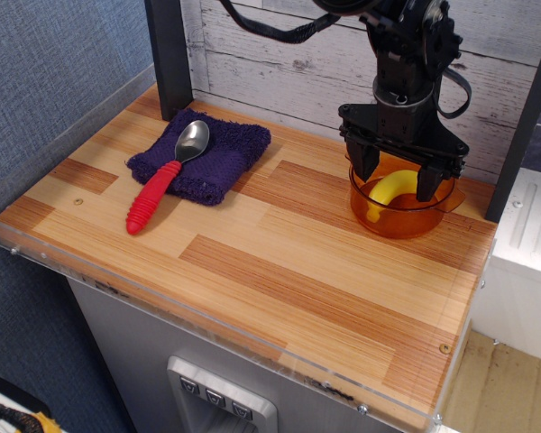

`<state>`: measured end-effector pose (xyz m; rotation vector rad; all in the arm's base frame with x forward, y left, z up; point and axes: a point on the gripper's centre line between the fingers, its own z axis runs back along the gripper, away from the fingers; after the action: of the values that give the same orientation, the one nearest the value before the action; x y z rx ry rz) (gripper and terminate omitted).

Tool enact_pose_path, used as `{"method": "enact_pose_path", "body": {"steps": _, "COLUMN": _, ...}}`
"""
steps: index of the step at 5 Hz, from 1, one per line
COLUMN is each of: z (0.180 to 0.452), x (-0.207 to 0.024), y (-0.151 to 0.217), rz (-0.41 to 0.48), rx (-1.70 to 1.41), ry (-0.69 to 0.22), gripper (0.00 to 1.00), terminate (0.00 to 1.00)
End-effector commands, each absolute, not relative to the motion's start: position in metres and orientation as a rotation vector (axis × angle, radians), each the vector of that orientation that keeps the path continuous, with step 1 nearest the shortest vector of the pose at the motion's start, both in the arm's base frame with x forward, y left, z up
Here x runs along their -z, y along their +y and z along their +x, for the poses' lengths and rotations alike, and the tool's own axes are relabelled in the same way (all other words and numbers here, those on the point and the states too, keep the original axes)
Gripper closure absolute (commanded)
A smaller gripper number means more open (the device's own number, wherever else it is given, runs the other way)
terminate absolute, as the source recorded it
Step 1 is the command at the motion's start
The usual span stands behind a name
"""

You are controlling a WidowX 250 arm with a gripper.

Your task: Place the yellow banana in the orange bowl.

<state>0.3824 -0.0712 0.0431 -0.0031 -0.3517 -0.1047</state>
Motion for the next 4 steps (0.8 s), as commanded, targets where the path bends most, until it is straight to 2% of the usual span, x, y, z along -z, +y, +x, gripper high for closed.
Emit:
{"method": "enact_pose_path", "body": {"steps": 1, "z": 0.380, "x": -0.059, "y": -0.072, "rz": 0.040, "rx": 0.086, "ry": -0.339, "gripper": 0.00, "terminate": 0.00}}
{"method": "enact_pose_path", "body": {"steps": 2, "z": 0.331, "x": -0.109, "y": -0.027, "rz": -0.019, "rx": 0.069, "ry": -0.325, "gripper": 0.00, "terminate": 0.00}}
{"method": "enact_pose_path", "body": {"steps": 3, "z": 0.304, "x": -0.151, "y": -0.002, "rz": 0.005, "rx": -0.005, "ry": -0.375, "gripper": 0.00, "terminate": 0.00}}
{"method": "enact_pose_path", "body": {"steps": 4, "z": 0.286, "x": -0.174, "y": 0.005, "rz": 0.022, "rx": -0.051, "ry": -0.435, "gripper": 0.00, "terminate": 0.00}}
